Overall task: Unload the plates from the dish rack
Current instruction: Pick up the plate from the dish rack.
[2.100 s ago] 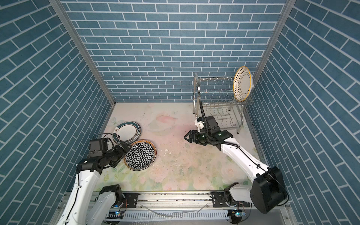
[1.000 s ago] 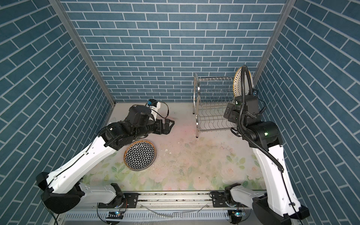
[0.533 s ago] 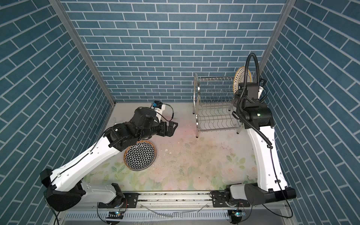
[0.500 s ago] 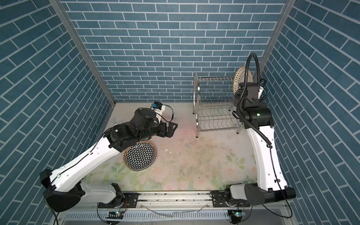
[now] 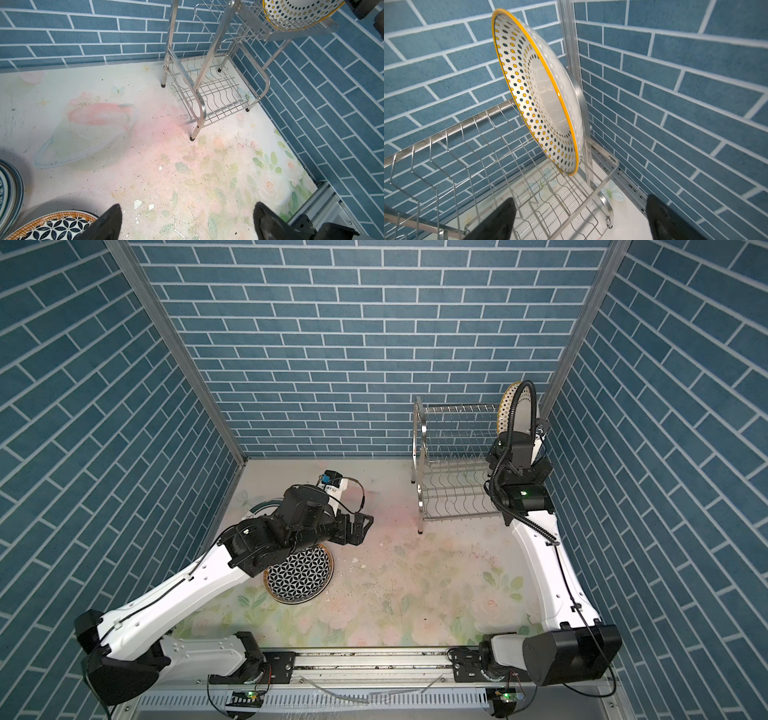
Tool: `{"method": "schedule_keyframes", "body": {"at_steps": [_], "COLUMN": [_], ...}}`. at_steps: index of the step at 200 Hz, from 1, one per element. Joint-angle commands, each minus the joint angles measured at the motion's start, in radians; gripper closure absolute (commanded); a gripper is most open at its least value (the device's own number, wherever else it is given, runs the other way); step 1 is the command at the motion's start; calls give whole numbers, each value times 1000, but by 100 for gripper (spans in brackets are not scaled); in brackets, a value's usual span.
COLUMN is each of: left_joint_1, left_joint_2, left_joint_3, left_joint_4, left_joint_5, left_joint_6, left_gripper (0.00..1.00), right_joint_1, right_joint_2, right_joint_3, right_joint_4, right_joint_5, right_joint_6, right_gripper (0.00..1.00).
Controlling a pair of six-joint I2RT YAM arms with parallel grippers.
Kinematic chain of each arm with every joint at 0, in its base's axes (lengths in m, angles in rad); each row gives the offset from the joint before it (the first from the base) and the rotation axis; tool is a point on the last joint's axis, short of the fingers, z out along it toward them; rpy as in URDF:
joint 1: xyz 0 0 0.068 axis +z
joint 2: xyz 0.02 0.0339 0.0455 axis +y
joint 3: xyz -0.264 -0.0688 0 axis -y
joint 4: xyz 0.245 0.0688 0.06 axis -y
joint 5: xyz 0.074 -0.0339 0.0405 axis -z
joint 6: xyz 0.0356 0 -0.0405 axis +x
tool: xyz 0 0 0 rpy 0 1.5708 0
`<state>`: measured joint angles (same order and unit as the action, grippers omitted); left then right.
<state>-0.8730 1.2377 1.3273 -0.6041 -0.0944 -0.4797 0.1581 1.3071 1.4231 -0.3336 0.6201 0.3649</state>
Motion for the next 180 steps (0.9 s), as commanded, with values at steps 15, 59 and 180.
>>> {"method": "schedule_keyframes", "body": {"at_steps": [15,59,180], "left_joint_1": [-6,-6,-6], "left_joint_2": [-16,-44,-116], "left_joint_3": [-6,-30,-166], "left_joint_4": [-11,-25,-11], "left_joint_5": [-3,-26,-42], "left_joint_6": [9,1,-77], "left_gripper": [1,1,1], "right_joint_1": [-11,-17,-81], "right_joint_2": [19,81,210], "right_joint_3": [-28,-16,83], "right_joint_4": [182,222,211], "right_joint_5": [39,81,86], "right_joint_6": [-63,-68,-89], "right_gripper": [5,8,24]}}
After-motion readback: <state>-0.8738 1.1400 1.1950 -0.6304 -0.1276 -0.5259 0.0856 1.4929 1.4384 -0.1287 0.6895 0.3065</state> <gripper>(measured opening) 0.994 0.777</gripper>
